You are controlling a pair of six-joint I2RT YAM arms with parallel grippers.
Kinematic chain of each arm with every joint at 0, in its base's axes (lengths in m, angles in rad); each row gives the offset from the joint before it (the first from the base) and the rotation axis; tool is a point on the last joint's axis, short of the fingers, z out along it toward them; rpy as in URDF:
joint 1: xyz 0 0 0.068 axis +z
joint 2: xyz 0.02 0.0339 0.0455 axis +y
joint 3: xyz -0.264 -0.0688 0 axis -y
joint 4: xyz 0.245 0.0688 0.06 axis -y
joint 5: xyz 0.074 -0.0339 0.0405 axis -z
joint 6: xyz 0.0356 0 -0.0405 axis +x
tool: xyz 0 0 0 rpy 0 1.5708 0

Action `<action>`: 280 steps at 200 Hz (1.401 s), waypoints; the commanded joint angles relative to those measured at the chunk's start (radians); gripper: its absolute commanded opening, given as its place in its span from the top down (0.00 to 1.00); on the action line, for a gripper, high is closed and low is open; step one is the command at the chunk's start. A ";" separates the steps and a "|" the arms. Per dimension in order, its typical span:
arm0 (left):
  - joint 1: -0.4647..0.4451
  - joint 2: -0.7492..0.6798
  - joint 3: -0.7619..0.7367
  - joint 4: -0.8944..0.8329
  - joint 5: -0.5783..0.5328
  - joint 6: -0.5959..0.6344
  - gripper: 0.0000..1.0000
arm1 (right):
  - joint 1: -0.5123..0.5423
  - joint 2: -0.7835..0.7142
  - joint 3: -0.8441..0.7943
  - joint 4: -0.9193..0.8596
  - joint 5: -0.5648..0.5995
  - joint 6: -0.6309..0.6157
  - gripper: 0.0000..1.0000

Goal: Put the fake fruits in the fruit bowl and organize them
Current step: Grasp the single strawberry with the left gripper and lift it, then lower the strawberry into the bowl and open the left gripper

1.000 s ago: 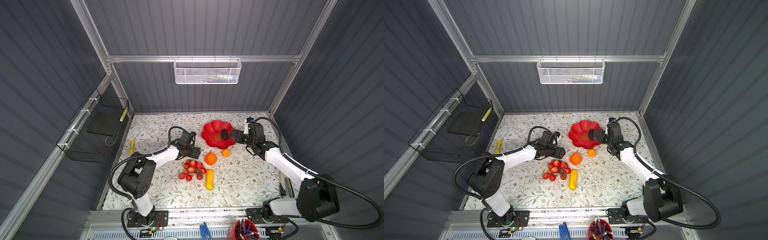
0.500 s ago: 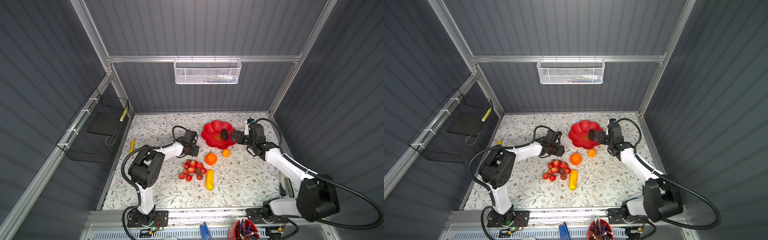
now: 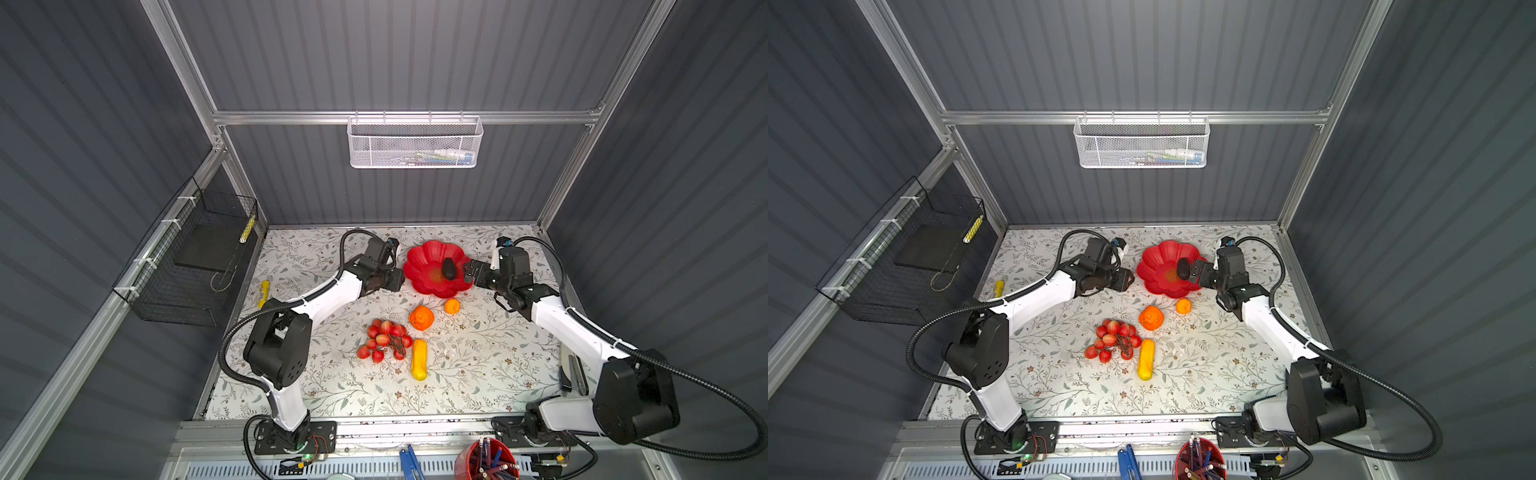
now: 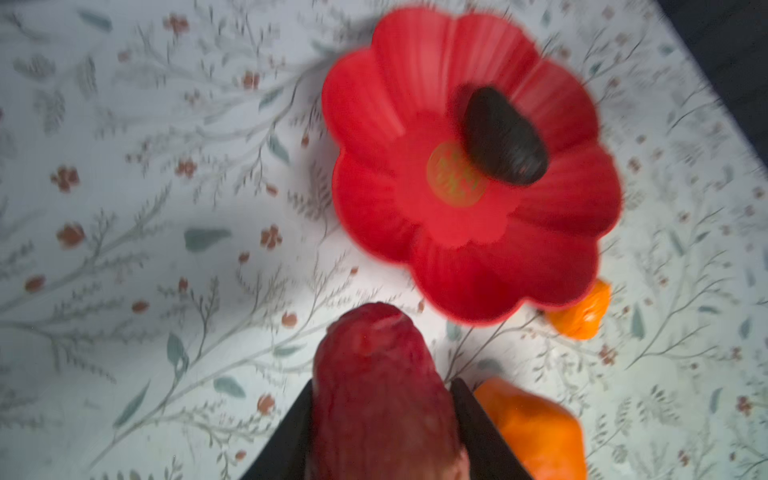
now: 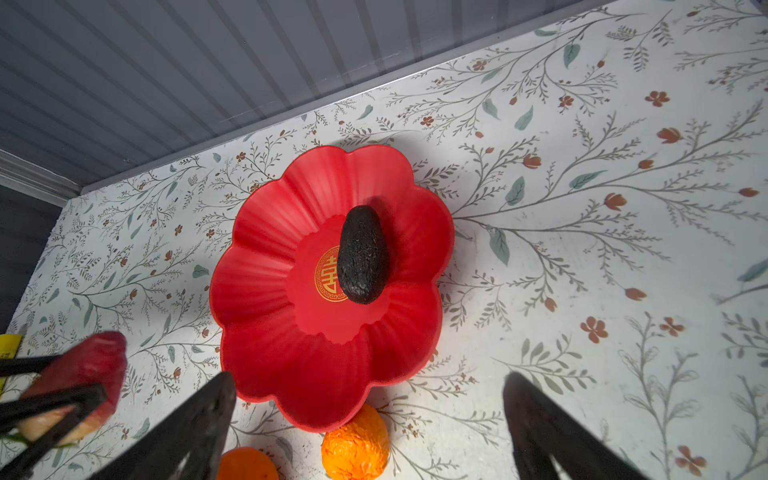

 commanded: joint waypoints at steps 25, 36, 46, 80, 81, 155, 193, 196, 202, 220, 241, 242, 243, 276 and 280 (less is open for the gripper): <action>-0.034 0.194 0.242 0.012 0.091 0.030 0.59 | -0.010 -0.079 -0.048 -0.017 0.011 0.031 0.01; -0.048 0.246 0.292 0.014 0.100 0.031 0.59 | -0.011 -0.095 -0.061 -0.020 0.010 0.037 0.01; -0.060 0.291 0.334 0.011 0.102 0.031 0.59 | -0.011 -0.109 -0.073 -0.025 0.010 0.042 0.01; -0.086 0.428 0.446 0.009 0.094 0.011 0.57 | -0.014 -0.138 -0.105 -0.031 0.002 0.055 0.01; -0.087 0.431 0.448 0.010 0.094 0.009 0.57 | -0.014 -0.138 -0.106 -0.031 0.001 0.056 0.01; -0.098 0.563 0.522 0.052 0.059 -0.054 0.47 | -0.018 -0.136 -0.147 -0.028 -0.021 0.080 0.01; -0.098 0.581 0.528 0.050 0.031 -0.077 0.35 | -0.019 -0.129 -0.145 -0.031 -0.018 0.078 0.01; -0.098 0.581 0.528 0.050 0.031 -0.078 0.35 | -0.019 -0.130 -0.146 -0.031 -0.019 0.078 0.01; -0.098 0.584 0.529 0.050 0.031 -0.080 0.34 | -0.019 -0.128 -0.145 -0.033 -0.018 0.079 0.01; -0.098 0.583 0.535 0.049 0.034 -0.083 0.33 | -0.020 -0.127 -0.143 -0.037 -0.019 0.078 0.01; -0.098 0.555 0.527 0.057 0.018 -0.081 0.31 | -0.019 -0.120 -0.145 -0.057 -0.020 0.076 0.01; -0.098 0.553 0.526 0.058 0.017 -0.080 0.31 | -0.019 -0.121 -0.145 -0.058 -0.019 0.076 0.01; -0.098 0.551 0.525 0.060 0.017 -0.080 0.31 | -0.019 -0.120 -0.145 -0.060 -0.020 0.075 0.01; -0.098 0.423 0.457 0.141 -0.028 -0.063 0.27 | -0.015 -0.114 -0.191 -0.065 -0.069 0.081 0.04; -0.098 0.404 0.447 0.158 -0.035 -0.062 0.27 | -0.013 -0.114 -0.199 -0.063 -0.077 0.083 0.05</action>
